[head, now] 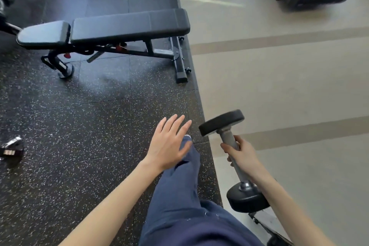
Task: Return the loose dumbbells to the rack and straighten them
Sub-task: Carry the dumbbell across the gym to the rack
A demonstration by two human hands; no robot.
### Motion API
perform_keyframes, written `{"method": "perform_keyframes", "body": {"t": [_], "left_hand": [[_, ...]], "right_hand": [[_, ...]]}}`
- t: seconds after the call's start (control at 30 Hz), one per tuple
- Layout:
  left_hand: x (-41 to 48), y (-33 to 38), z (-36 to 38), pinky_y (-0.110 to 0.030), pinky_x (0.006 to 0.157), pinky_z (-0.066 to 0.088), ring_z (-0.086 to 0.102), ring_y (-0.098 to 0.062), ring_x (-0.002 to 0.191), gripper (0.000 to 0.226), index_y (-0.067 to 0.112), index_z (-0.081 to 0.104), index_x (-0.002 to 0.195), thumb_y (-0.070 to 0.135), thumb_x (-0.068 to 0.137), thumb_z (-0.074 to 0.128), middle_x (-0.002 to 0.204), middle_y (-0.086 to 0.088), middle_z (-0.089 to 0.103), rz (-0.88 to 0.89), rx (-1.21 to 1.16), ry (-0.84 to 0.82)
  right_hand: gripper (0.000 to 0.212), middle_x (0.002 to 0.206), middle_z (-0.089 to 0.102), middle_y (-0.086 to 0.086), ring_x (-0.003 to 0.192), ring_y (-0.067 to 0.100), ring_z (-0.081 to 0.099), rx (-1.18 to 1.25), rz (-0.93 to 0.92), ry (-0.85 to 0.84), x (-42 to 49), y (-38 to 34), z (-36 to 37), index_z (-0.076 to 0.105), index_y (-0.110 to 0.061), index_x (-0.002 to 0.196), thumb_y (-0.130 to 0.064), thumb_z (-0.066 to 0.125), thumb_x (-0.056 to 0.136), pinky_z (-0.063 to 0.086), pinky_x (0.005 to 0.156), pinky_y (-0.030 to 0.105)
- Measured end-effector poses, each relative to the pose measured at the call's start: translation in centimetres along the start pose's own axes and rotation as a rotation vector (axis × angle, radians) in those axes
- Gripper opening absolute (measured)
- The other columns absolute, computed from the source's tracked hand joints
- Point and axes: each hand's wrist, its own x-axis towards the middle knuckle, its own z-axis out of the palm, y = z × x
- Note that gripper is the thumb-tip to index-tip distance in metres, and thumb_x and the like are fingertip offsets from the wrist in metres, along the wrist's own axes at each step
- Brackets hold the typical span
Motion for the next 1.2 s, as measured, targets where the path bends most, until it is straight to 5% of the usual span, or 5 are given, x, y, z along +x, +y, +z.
{"method": "perform_keyframes", "body": {"t": [0.17,0.43,0.83,1.2], "left_hand": [[8.9,-3.2,-1.8,-0.048,0.113,0.024,0.034,-0.030,0.136,0.057,0.015,0.042,0.141,0.042,0.091,0.050,0.145,-0.011,0.043,0.016,0.004,-0.002],[23.0,-8.9,-6.0,-0.047,0.114,0.022,0.032,-0.028,0.137,0.058,0.016,0.039,0.142,0.043,0.092,0.047,0.146,-0.010,0.041,0.018,0.030,0.048],[36.1,-11.2,-3.7,-0.048,0.110,0.029,0.040,-0.029,0.133,0.057,0.016,0.046,0.138,0.046,0.091,0.035,0.142,-0.010,0.047,-0.076,0.008,0.037],[57.6,-12.2,-6.8,-0.051,0.108,0.033,0.042,-0.032,0.131,0.057,0.013,0.049,0.136,0.038,0.086,0.061,0.139,-0.012,0.049,-0.201,0.017,0.138]], "right_hand": [[0.021,0.072,0.059,0.003,0.052,0.014,0.054,0.030,0.025,-0.017,7.8,-5.8,-2.5,0.050,-0.017,0.103,-0.021,0.062,0.087,0.045,0.046,0.022],[0.023,0.078,0.061,0.001,0.058,0.012,0.059,-0.003,-0.034,0.011,20.2,-15.7,-6.9,0.052,-0.018,0.107,-0.026,0.062,0.088,0.049,0.054,0.026],[0.017,0.084,0.064,0.008,0.063,0.021,0.058,-0.056,-0.030,-0.073,35.8,-20.3,-12.2,0.053,-0.020,0.098,-0.023,0.065,0.085,0.052,0.067,0.043],[0.023,0.078,0.058,0.001,0.059,0.013,0.059,-0.203,-0.137,-0.131,54.9,-29.3,-23.1,0.049,-0.019,0.105,-0.024,0.063,0.087,0.049,0.055,0.029]]}}
